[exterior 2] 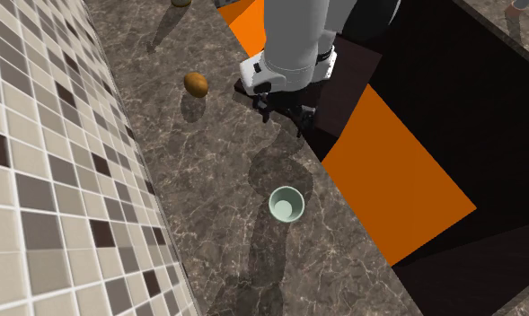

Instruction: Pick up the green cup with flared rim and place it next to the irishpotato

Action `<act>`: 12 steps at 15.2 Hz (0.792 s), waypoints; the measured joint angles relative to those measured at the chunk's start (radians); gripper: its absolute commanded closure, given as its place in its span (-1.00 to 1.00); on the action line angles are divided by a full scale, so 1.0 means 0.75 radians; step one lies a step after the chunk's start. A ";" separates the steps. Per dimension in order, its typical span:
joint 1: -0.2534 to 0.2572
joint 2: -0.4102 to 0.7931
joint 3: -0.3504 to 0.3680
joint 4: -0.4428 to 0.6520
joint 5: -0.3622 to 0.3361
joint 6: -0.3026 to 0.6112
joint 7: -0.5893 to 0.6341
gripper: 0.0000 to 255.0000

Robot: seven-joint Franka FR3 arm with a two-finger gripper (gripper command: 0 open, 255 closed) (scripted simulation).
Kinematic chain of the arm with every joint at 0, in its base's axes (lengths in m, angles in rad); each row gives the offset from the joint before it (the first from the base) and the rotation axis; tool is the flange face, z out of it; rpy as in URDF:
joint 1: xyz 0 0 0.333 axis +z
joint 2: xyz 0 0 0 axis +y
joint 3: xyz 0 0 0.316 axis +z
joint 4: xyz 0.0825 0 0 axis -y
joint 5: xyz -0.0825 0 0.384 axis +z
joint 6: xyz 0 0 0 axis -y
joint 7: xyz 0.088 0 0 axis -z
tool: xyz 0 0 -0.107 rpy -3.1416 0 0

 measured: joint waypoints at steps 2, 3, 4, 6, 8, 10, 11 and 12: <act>-0.003 0.098 0.005 0.030 0.000 0.060 0.009 -1.00; -0.001 0.150 0.012 0.038 0.001 0.099 0.021 -1.00; 0.000 0.203 0.016 0.068 0.000 0.118 0.033 -1.00; 0.004 0.307 0.024 0.102 -0.002 0.182 0.052 -1.00; 0.008 0.407 0.029 0.144 -0.005 0.232 0.069 -1.00; 0.013 0.506 0.033 0.194 -0.009 0.273 0.087 -1.00; 0.012 0.550 0.031 0.213 -0.009 0.292 0.087 -1.00; 0.018 0.610 0.032 0.244 -0.013 0.319 0.099 -1.00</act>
